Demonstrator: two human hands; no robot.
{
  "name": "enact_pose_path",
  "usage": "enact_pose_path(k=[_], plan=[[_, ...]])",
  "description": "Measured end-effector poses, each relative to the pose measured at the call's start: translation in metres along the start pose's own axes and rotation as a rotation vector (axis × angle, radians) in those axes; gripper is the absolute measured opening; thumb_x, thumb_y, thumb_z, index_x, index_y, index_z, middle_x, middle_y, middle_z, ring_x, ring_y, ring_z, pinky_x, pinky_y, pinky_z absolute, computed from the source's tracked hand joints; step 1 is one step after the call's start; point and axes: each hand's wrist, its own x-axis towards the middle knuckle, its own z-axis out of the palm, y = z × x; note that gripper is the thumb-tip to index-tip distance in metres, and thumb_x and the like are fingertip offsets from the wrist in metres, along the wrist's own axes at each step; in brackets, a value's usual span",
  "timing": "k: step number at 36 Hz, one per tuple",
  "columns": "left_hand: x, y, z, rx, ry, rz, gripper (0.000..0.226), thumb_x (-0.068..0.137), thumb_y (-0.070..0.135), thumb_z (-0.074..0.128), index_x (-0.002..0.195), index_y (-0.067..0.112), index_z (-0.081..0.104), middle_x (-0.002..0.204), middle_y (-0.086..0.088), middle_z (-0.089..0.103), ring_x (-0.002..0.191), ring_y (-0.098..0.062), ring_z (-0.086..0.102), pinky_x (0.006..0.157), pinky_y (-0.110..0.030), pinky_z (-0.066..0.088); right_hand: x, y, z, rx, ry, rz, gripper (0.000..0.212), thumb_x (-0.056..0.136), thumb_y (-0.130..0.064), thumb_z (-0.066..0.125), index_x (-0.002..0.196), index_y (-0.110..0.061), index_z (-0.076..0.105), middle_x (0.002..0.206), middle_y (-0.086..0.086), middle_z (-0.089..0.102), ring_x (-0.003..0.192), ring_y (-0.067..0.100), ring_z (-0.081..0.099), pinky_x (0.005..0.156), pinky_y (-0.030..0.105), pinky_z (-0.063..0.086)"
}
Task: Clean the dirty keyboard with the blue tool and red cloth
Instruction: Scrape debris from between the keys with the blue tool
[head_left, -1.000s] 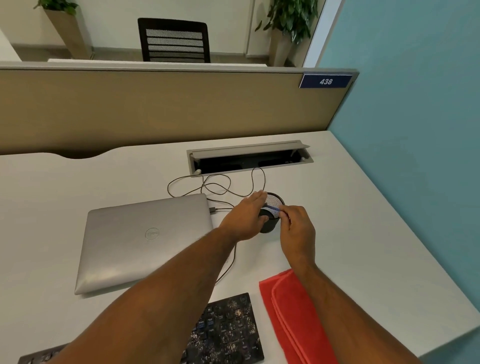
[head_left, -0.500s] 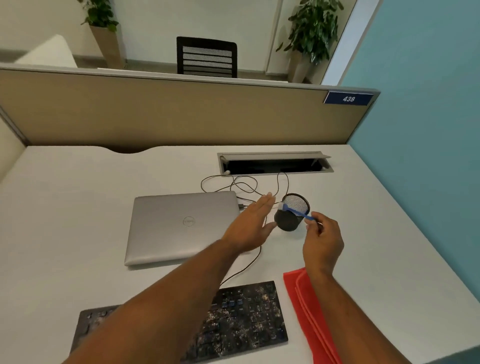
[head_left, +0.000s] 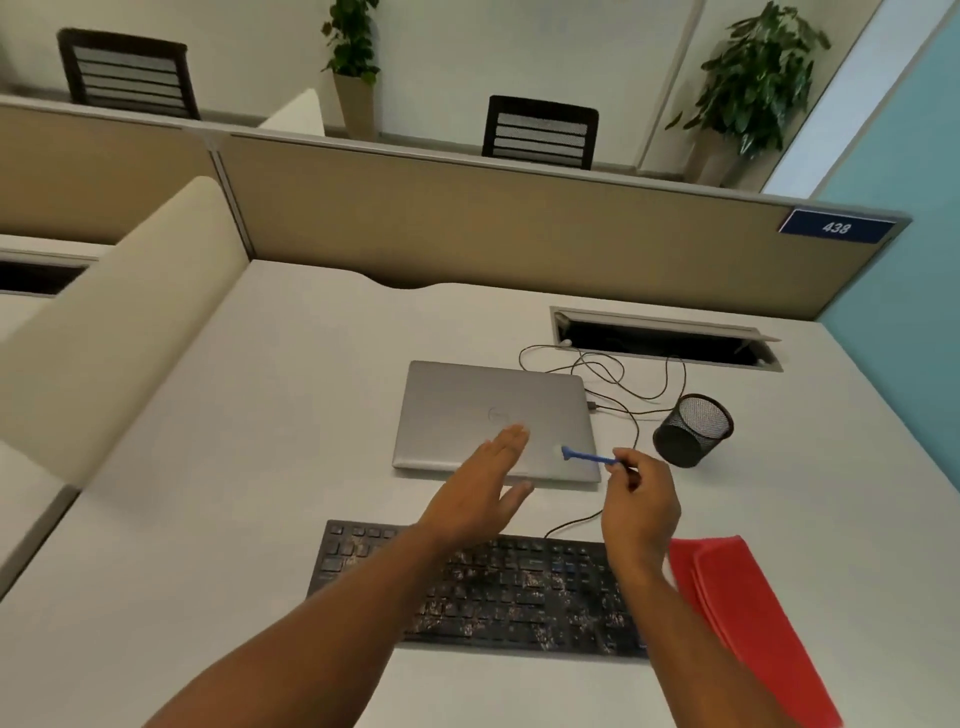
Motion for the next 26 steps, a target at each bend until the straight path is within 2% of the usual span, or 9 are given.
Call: enact_pose_path(k=[5, 10, 15, 19, 22, 24, 26], plan=[[-0.038, -0.027, -0.019, 0.007, 0.038, -0.08, 0.072, 0.108, 0.039, 0.051, 0.165, 0.029, 0.007, 0.163, 0.022, -0.004, 0.146, 0.01, -0.001, 0.125, -0.021, 0.008, -0.035, -0.015, 0.022, -0.01, -0.101, -0.054, 0.015, 0.096, -0.008, 0.063, 0.108, -0.016, 0.068, 0.104, -0.005, 0.061, 0.094, 0.015, 0.062, 0.082, 0.026, 0.055], [-0.082, -0.056, -0.035, -0.039, 0.099, -0.148, 0.075, 0.106, 0.038, 0.056, 0.165, 0.031, 0.01, 0.165, 0.024, 0.003, 0.15, 0.007, 0.007, 0.123, -0.02, 0.014, -0.069, -0.031, 0.042, -0.012, -0.221, -0.108, 0.016, 0.094, -0.01, 0.067, 0.107, -0.019, 0.069, 0.103, -0.008, 0.06, 0.093, 0.01, 0.062, 0.085, 0.028, 0.057], [-0.127, -0.084, -0.048, -0.05, 0.127, -0.205, 0.076, 0.105, 0.041, 0.057, 0.165, 0.035, 0.011, 0.165, 0.029, 0.003, 0.148, 0.016, 0.0, 0.121, -0.013, 0.01, -0.103, -0.042, 0.058, -0.003, -0.338, -0.196, 0.02, 0.092, -0.007, 0.069, 0.105, -0.023, 0.068, 0.1, -0.016, 0.058, 0.093, 0.003, 0.061, 0.081, 0.022, 0.055], [-0.161, -0.105, -0.056, -0.077, 0.153, -0.258, 0.077, 0.102, 0.041, 0.062, 0.164, 0.033, 0.017, 0.168, 0.02, 0.015, 0.153, 0.005, 0.014, 0.125, -0.023, 0.02, -0.124, -0.053, 0.069, -0.008, -0.415, -0.265, 0.021, 0.092, -0.007, 0.069, 0.104, -0.023, 0.067, 0.101, -0.015, 0.056, 0.094, 0.0, 0.059, 0.079, 0.017, 0.053], [-0.184, -0.116, -0.062, -0.1, 0.177, -0.292, 0.083, 0.098, 0.045, 0.066, 0.164, 0.035, 0.016, 0.168, 0.017, 0.021, 0.153, 0.001, 0.021, 0.124, -0.025, 0.025, -0.137, -0.06, 0.076, -0.02, -0.475, -0.315, 0.021, 0.093, -0.006, 0.067, 0.105, -0.024, 0.065, 0.102, -0.018, 0.05, 0.097, -0.001, 0.058, 0.076, 0.015, 0.053], [-0.195, -0.122, -0.064, -0.101, 0.158, -0.308, 0.093, 0.095, 0.049, 0.07, 0.164, 0.036, 0.01, 0.169, 0.017, 0.014, 0.154, 0.001, 0.015, 0.125, -0.025, 0.018, -0.142, -0.065, 0.081, -0.015, -0.51, -0.338, 0.021, 0.094, -0.007, 0.065, 0.107, -0.023, 0.065, 0.102, -0.017, 0.049, 0.095, 0.001, 0.058, 0.074, 0.017, 0.053], [-0.203, -0.13, -0.067, -0.11, 0.104, -0.313, 0.107, 0.088, 0.054, 0.076, 0.162, 0.039, 0.0, 0.169, 0.019, 0.001, 0.154, 0.002, 0.0, 0.126, -0.023, 0.005, -0.147, -0.069, 0.086, -0.012, -0.532, -0.363, 0.02, 0.094, -0.006, 0.065, 0.108, -0.021, 0.065, 0.103, -0.015, 0.049, 0.094, 0.003, 0.059, 0.074, 0.02, 0.053]])
